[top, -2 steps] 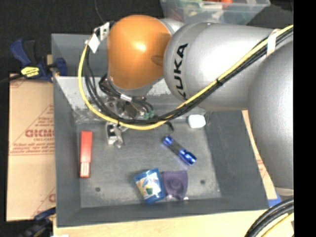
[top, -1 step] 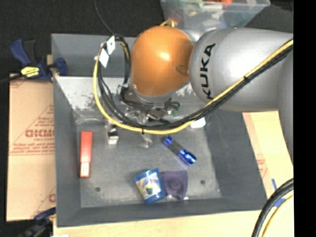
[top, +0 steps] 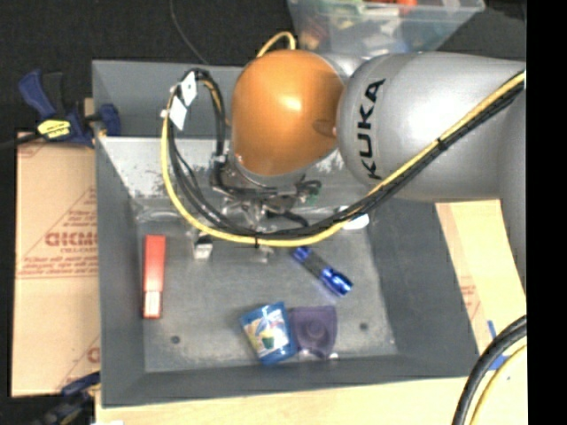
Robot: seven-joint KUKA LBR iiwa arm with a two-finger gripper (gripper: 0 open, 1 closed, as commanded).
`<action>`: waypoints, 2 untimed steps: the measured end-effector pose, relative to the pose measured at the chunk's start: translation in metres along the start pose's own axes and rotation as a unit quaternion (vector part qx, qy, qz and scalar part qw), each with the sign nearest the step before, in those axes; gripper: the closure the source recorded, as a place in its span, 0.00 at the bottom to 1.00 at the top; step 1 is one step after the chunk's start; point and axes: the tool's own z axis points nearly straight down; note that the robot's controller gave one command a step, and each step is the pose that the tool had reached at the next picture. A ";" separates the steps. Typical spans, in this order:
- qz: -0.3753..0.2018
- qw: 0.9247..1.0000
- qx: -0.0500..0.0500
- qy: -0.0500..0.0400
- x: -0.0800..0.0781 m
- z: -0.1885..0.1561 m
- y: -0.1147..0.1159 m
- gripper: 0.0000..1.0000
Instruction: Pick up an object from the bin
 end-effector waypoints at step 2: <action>0.017 1.000 0.003 -0.006 -0.033 -0.021 -0.004 0.00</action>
Offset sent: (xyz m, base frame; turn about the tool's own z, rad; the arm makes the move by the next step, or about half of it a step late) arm 0.0142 0.0284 0.0186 0.0352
